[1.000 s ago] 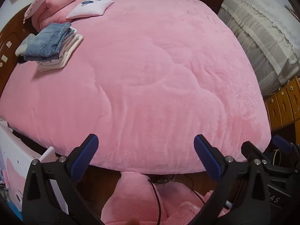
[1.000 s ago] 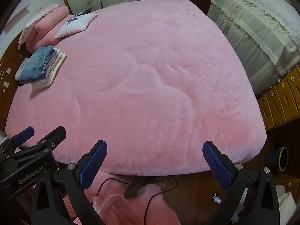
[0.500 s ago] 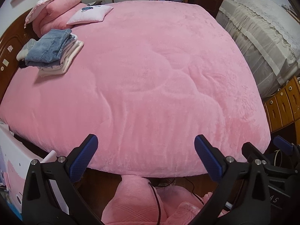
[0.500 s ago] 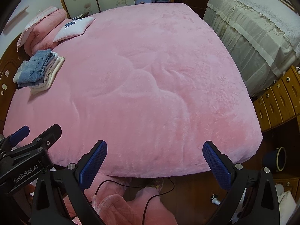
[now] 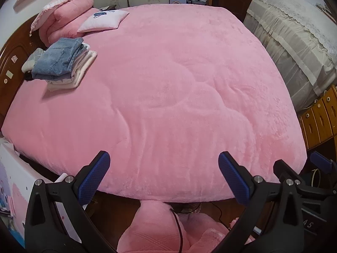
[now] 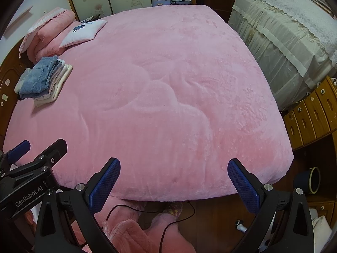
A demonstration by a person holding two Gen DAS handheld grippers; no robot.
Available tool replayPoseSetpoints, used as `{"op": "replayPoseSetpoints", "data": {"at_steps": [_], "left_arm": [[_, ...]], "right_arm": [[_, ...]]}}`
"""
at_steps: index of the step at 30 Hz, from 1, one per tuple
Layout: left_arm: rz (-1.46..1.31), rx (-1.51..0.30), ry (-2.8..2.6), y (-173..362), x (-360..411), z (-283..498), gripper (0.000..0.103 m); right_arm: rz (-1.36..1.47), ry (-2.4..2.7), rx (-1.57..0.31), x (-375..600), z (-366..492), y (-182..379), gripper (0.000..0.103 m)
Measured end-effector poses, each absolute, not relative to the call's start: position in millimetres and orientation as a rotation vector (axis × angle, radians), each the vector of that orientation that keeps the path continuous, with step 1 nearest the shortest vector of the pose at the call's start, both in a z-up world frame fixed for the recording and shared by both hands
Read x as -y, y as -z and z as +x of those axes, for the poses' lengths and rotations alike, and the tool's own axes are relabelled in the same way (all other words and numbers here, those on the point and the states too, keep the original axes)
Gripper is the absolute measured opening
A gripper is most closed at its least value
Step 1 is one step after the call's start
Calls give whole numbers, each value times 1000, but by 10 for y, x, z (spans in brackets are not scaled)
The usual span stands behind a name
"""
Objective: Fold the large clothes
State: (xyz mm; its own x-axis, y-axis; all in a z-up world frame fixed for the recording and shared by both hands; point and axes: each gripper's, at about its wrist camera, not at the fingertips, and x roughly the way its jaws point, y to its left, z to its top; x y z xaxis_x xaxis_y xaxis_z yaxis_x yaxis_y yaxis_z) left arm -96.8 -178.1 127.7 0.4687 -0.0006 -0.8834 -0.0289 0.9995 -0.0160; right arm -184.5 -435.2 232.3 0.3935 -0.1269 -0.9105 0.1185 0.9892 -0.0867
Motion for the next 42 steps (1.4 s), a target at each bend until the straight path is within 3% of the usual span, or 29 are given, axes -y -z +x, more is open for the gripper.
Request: {"op": "replayPoseSetpoints", "data": {"at_steps": [42], "left_arm": [[2,-1045,-31,-1427,1819,-963,102]], "right_arm": [[-15,155,-1142,4401,-1814,-2406,103]]}}
